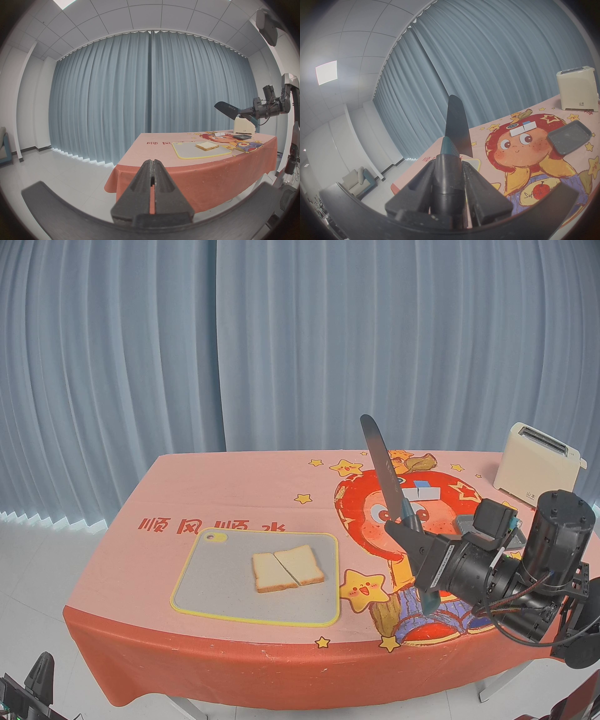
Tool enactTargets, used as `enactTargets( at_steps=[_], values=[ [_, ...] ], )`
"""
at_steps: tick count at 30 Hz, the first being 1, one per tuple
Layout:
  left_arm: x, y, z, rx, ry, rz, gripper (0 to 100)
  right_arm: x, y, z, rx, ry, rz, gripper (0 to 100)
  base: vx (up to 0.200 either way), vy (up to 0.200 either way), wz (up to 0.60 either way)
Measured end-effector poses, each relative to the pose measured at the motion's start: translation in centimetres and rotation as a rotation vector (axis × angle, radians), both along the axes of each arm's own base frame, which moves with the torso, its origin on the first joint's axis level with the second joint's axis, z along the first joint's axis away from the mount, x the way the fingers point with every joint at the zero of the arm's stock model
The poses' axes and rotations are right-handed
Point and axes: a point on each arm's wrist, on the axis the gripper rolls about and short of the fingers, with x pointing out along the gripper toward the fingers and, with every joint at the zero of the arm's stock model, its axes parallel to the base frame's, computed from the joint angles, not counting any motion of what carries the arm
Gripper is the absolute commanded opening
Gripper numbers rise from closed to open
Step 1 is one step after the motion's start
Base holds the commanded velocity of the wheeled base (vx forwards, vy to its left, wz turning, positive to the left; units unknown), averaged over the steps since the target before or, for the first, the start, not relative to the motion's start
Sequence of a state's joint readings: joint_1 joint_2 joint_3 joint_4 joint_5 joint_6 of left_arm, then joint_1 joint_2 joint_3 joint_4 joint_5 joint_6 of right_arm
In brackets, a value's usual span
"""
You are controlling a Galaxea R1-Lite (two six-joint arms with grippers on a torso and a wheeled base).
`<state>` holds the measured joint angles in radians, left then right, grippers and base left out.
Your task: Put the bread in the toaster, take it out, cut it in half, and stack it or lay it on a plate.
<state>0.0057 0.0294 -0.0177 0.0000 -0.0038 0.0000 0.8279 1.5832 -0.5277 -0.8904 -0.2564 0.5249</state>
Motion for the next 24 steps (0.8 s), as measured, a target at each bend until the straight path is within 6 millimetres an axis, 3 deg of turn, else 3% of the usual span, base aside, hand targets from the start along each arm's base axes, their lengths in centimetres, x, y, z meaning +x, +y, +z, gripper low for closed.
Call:
enactTargets(
  at_steps=[12,24],
  values=[
    [0.0,0.0,0.0,0.000,0.000,0.000,0,-0.3,-0.6,-0.2,-0.009,0.008,-0.011,0,0.000,0.000,0.00],
    [0.0,0.0,0.0,0.000,0.001,0.000,0,1.4,-0.5,2.7,0.134,-0.035,-0.050,0,0.000,0.000,0.00]
  ],
)
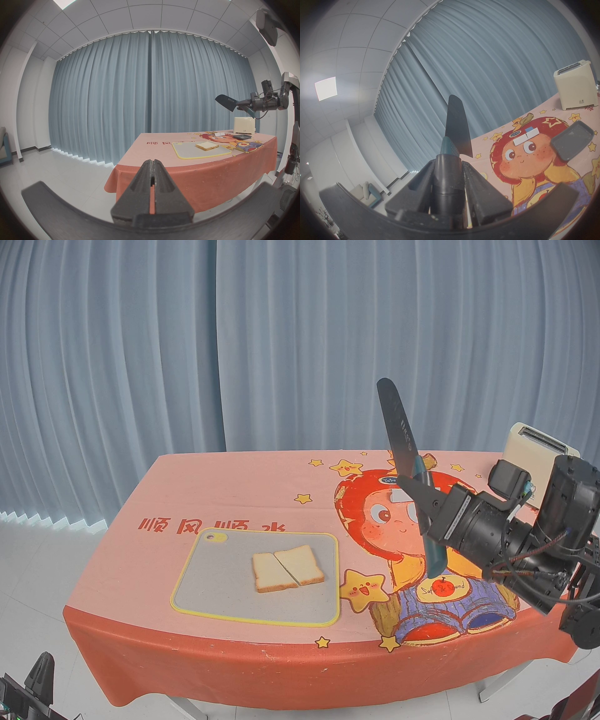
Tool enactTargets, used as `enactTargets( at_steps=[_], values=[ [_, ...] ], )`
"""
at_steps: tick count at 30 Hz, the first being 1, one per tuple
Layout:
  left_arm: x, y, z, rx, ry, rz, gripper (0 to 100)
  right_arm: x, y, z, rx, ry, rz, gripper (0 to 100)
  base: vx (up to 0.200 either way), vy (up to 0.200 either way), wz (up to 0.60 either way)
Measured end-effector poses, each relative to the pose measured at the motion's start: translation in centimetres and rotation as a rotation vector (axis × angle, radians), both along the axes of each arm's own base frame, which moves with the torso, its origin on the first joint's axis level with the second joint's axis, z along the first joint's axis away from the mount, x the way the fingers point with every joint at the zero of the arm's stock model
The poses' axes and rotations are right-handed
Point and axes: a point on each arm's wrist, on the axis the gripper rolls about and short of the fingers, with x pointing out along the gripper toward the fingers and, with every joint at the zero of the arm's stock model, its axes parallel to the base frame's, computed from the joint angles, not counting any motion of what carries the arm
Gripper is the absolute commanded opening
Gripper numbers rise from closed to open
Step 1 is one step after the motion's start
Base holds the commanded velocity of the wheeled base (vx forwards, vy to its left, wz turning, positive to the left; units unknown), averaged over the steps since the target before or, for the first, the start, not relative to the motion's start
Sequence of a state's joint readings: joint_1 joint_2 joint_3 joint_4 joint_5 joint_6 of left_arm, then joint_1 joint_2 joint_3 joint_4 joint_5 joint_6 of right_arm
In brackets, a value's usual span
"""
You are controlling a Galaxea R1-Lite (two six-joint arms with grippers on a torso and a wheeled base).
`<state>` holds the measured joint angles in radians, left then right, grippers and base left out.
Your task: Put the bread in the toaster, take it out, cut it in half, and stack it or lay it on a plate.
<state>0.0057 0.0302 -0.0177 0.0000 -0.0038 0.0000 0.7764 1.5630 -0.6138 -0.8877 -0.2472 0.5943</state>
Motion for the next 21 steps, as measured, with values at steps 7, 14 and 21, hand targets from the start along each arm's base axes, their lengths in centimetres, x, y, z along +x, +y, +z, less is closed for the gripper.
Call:
enactTargets(
  at_steps=[7,14,21],
  values=[
    [0.0,0.0,0.0,0.000,0.000,0.000,0,1.7,-0.5,0.7,0.013,-0.014,-0.037,0,0.000,0.000,0.00],
    [0.0,0.0,0.0,0.000,0.000,0.000,0,4.5,-1.1,1.0,0.019,-0.025,-0.109,0,0.000,0.000,0.00],
    [0.0,0.0,0.0,0.000,0.000,0.000,0,6.6,-2.5,0.7,0.017,-0.009,-0.032,0,0.000,0.000,0.00]
  ],
)
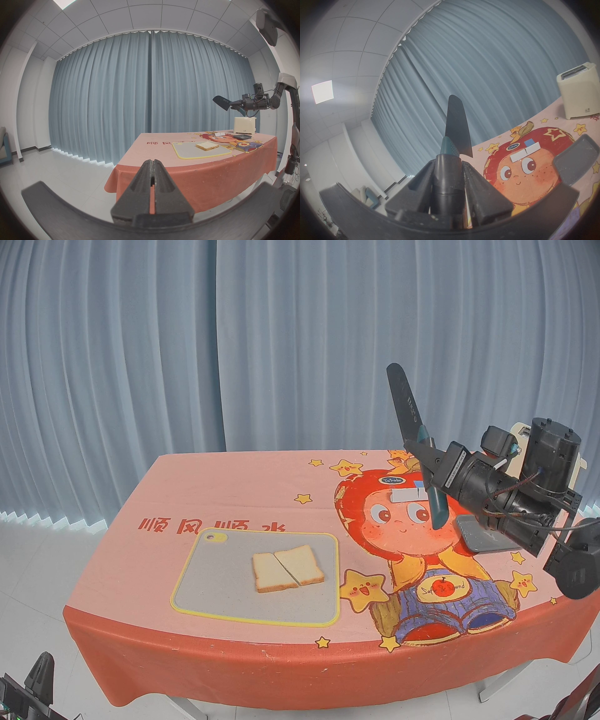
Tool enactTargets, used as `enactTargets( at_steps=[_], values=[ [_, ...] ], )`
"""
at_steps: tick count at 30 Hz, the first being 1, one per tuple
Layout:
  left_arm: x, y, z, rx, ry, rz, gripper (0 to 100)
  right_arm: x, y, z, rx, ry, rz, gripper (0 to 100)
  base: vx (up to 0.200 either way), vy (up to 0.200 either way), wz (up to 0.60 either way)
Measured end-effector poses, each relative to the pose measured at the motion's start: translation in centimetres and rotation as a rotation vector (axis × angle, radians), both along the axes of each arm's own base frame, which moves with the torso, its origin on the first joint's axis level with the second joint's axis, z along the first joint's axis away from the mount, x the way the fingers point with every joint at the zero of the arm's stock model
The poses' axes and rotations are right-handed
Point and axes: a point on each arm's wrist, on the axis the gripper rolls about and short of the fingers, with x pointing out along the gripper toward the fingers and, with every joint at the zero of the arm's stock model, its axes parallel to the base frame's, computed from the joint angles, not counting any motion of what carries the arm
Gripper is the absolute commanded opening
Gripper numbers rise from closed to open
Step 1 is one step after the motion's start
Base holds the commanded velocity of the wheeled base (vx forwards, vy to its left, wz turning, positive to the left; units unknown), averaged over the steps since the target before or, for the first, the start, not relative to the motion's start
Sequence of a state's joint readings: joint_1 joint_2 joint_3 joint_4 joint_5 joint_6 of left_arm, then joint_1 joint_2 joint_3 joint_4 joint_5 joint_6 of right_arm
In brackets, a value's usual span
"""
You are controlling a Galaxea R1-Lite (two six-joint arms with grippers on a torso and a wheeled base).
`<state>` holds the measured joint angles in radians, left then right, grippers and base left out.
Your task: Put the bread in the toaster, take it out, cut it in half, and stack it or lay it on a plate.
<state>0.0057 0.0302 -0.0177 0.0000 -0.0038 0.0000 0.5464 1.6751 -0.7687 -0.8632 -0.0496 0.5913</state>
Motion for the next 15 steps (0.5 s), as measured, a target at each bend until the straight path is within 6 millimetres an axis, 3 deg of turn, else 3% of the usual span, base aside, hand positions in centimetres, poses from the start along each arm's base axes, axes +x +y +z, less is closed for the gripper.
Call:
enactTargets(
  at_steps=[5,15],
  values=[
    [0.0,0.0,0.0,0.000,0.000,0.000,0,1.7,-2.1,-0.3,-0.025,0.069,0.036,0,0.000,0.000,0.00],
    [0.0,0.0,0.0,0.000,0.000,0.000,0,4.2,-5.0,1.0,-0.037,0.158,0.002,0,0.000,0.000,0.00]
  ],
)
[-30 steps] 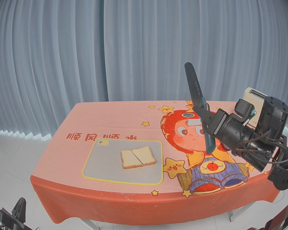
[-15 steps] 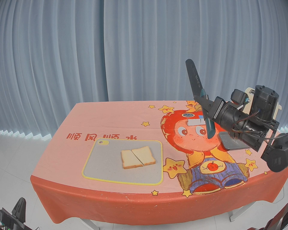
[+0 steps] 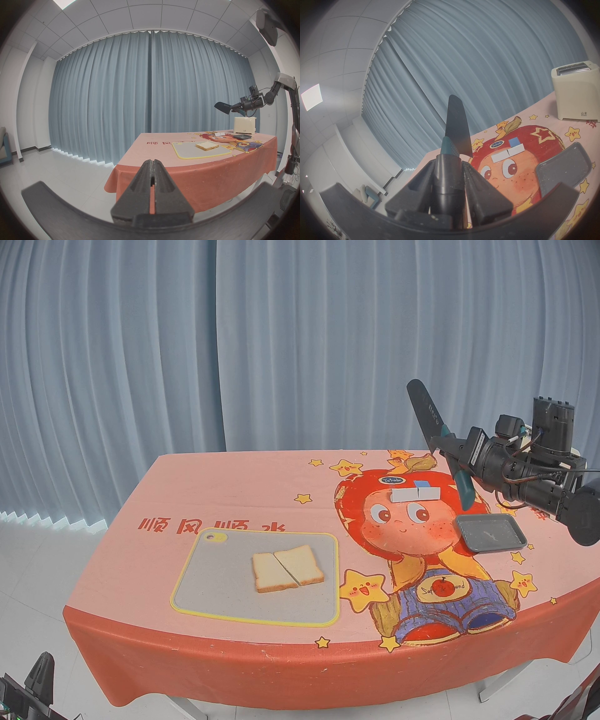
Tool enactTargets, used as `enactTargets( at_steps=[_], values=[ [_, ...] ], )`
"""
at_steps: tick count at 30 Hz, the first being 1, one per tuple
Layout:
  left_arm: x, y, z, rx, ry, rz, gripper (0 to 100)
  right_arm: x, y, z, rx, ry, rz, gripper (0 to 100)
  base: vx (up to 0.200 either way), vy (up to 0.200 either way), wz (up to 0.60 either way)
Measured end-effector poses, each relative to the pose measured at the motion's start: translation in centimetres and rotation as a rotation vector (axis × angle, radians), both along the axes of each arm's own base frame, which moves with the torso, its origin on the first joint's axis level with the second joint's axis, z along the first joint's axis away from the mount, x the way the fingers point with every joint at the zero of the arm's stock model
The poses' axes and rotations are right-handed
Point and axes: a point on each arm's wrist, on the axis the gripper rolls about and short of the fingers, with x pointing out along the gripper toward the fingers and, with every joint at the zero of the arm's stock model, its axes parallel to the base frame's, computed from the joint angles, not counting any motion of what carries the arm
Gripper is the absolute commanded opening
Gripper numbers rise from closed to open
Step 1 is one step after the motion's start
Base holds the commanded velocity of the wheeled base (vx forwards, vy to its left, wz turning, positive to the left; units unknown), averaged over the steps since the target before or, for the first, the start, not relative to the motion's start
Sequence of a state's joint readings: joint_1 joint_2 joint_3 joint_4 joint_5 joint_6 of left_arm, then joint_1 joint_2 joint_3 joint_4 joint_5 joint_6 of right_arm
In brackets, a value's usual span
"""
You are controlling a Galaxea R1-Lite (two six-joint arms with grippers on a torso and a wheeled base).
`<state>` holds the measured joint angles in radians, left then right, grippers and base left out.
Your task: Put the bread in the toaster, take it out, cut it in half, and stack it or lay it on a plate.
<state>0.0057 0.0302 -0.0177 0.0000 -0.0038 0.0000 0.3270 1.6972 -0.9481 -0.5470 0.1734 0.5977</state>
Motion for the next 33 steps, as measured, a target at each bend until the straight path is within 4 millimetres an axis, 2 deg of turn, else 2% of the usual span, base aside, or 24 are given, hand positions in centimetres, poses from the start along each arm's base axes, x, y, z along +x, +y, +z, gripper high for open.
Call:
enactTargets(
  at_steps=[8,14,23,33],
  values=[
    [0.0,0.0,0.0,0.000,0.000,0.000,0,1.1,-1.3,-0.6,-0.014,0.054,-0.038,0,0.000,0.000,0.00],
    [0.0,0.0,0.0,0.000,0.000,0.000,0,1.7,-1.4,-1.6,-0.026,0.096,-0.042,0,0.000,0.000,0.00],
    [0.0,0.0,0.0,0.000,0.000,0.000,0,3.1,-1.3,-4.3,-0.050,0.165,-0.049,0,0.000,0.000,0.00],
    [0.0,0.0,0.0,0.000,0.000,0.000,0,3.4,-1.8,-5.5,-0.042,0.214,-0.011,0,0.000,0.000,0.00]
  ],
)
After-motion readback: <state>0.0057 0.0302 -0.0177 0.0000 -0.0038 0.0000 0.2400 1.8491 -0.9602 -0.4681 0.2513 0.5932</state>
